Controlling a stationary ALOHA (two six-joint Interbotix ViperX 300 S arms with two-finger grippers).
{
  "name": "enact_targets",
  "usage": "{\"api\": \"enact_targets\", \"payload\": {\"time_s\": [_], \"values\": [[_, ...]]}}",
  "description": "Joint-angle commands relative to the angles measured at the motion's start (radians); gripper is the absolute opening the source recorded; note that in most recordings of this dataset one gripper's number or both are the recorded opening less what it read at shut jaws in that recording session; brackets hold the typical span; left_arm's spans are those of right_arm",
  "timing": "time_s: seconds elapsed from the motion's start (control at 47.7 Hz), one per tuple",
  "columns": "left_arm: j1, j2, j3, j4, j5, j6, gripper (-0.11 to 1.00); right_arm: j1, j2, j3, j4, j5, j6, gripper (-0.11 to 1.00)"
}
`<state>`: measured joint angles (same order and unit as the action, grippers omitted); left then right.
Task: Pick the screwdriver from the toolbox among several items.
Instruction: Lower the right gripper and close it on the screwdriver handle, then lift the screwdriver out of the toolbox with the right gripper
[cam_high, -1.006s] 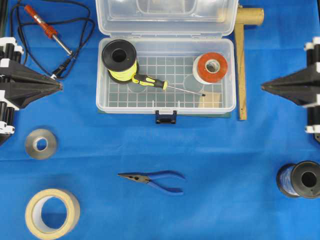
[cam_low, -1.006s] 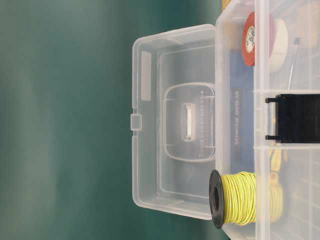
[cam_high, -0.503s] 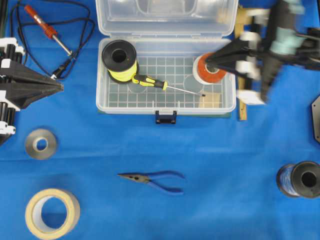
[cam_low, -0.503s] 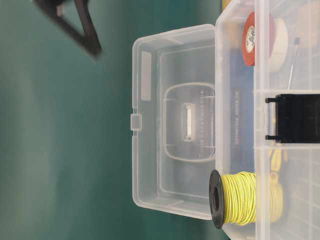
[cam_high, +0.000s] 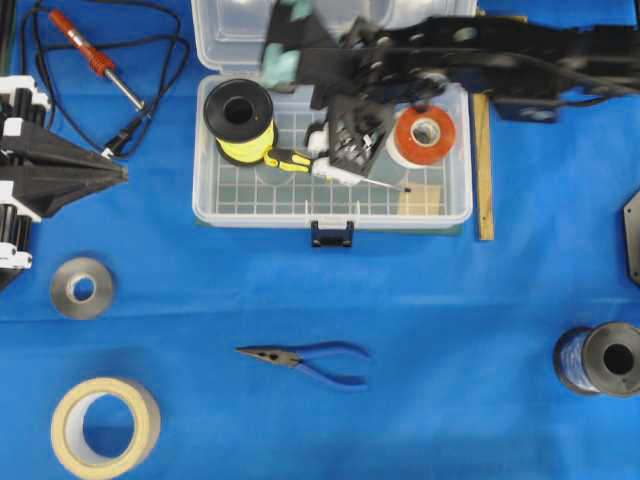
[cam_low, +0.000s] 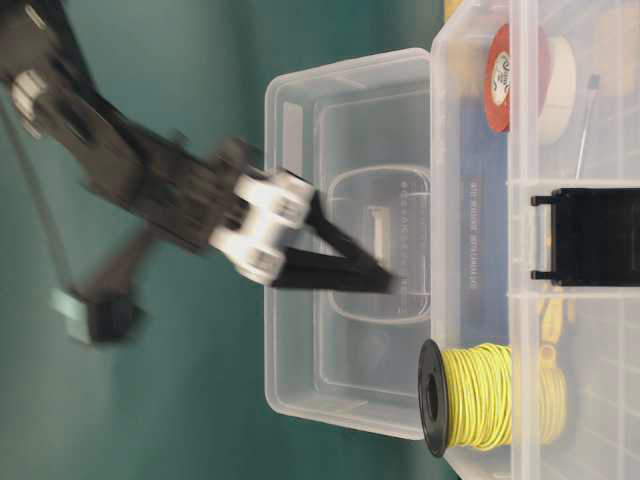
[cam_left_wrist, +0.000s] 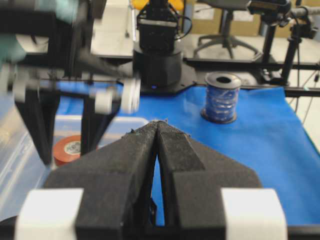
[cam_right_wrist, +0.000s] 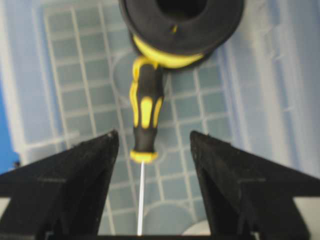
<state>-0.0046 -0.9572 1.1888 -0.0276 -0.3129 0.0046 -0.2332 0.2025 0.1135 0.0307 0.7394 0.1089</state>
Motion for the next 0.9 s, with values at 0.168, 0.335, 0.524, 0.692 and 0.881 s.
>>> {"api": "enact_targets", "payload": {"time_s": [0.168, 0.335, 0.524, 0.692, 0.881], "values": [[0.009, 0.006, -0.003, -0.002, 0.005, -0.008, 0.0, -0.002, 0.14, -0.066, 0.003, -0.021, 0.003, 0.64], [0.009, 0.005, 0.0, -0.003, 0.008, -0.008, 0.0, -0.002, 0.198, -0.066, 0.008, -0.074, 0.005, 0.64], [0.011, 0.0, 0.002, -0.002, 0.02, -0.008, 0.0, 0.0, 0.222, -0.066, 0.012, -0.077, 0.002, 0.63], [0.011, -0.003, 0.002, -0.003, 0.023, -0.009, 0.0, 0.008, 0.221, -0.066, 0.012, -0.072, -0.008, 0.35], [0.011, -0.003, 0.002, -0.003, 0.023, -0.011, 0.0, 0.011, 0.184, -0.066, 0.021, -0.025, 0.0, 0.26]]}}
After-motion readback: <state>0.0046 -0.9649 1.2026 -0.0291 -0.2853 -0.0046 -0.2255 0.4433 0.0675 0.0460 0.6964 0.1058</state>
